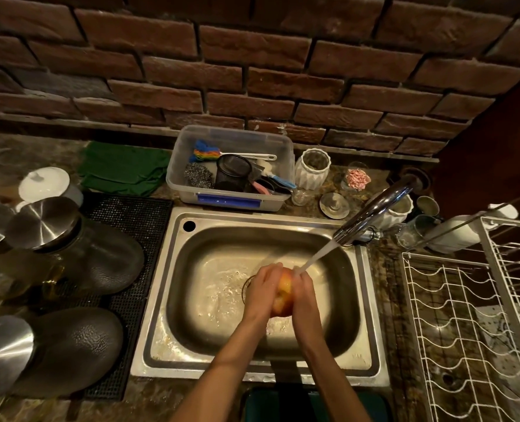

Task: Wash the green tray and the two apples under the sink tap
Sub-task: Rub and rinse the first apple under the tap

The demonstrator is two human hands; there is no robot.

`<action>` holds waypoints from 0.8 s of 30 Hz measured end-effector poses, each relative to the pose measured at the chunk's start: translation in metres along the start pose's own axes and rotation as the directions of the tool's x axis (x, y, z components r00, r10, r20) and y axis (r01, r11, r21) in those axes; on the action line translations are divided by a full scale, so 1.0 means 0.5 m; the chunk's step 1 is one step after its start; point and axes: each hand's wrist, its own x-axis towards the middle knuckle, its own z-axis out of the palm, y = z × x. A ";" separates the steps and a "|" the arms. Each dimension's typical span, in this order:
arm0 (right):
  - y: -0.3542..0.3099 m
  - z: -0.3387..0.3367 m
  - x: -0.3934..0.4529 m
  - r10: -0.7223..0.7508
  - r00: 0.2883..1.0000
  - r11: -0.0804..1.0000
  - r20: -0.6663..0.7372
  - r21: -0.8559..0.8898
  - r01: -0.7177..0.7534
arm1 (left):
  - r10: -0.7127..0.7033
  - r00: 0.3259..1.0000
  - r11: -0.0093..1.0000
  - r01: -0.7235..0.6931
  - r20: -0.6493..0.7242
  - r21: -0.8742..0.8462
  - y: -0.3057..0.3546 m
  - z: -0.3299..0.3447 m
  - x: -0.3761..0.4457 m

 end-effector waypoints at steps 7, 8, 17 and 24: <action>-0.007 0.003 -0.005 -0.033 0.998 0.998 -0.044 0.053 0.036 | -0.032 0.992 0.998 0.037 0.119 -0.045 0.011 0.007 -0.009; -0.008 0.005 -0.002 -0.010 0.998 0.996 -0.065 0.088 0.016 | 0.003 0.994 1.000 0.000 0.105 -0.022 0.012 0.008 -0.012; -0.029 -0.008 0.029 0.307 0.950 0.888 0.047 0.345 -0.304 | 0.203 0.973 0.978 -0.208 0.112 0.028 0.009 -0.008 -0.033; -0.019 -0.018 0.046 0.468 0.873 0.819 0.137 0.302 -0.487 | 0.240 0.968 0.968 -0.244 0.078 0.056 -0.014 -0.006 -0.042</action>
